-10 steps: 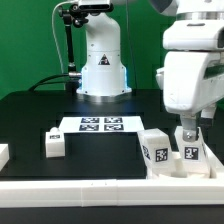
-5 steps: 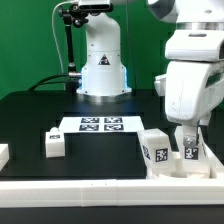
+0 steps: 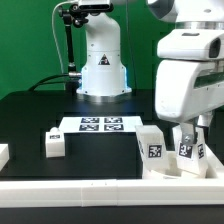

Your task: Assemble stool

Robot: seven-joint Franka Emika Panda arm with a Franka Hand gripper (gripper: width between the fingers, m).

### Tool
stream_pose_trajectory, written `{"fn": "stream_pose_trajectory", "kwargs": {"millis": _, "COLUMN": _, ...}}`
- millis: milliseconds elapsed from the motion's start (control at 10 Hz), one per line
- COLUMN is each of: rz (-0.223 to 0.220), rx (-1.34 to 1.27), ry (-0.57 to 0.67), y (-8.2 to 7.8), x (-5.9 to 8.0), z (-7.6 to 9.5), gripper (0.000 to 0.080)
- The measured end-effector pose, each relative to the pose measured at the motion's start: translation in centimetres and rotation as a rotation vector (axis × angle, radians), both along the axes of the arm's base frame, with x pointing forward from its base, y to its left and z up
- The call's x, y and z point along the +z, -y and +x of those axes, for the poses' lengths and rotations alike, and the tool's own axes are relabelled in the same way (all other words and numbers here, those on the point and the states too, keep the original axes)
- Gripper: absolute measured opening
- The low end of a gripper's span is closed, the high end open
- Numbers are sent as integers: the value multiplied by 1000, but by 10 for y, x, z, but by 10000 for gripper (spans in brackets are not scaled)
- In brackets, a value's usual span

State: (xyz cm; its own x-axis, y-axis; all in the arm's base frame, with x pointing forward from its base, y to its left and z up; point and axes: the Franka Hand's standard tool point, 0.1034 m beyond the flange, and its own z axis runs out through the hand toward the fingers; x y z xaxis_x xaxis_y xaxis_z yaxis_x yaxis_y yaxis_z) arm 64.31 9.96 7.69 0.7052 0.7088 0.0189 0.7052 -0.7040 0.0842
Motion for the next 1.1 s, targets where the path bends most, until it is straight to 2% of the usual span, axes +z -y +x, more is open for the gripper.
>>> {"fn": "stream_pose_trajectory", "kwargs": {"millis": 200, "rz": 41, "rx": -223, "ry": 2, "y": 6, "x": 0, "z": 0, "gripper": 338}}
{"fn": "stream_pose_trajectory", "kwargs": {"millis": 300, "rz": 79, "rx": -365, "ry": -1, "y": 9, "x": 0, "z": 1, "gripper": 340}}
{"fn": "stream_pose_trajectory", "kwargs": {"millis": 500, "rz": 114, "rx": -572, "ry": -28, "y": 13, "x": 0, "z": 0, "gripper": 340}}
{"fn": "stream_pose_trajectory", "kwargs": {"millis": 1100, "rz": 137, "rx": -1022, "ry": -35, "y": 13, "x": 0, "z": -1, "gripper": 340}}
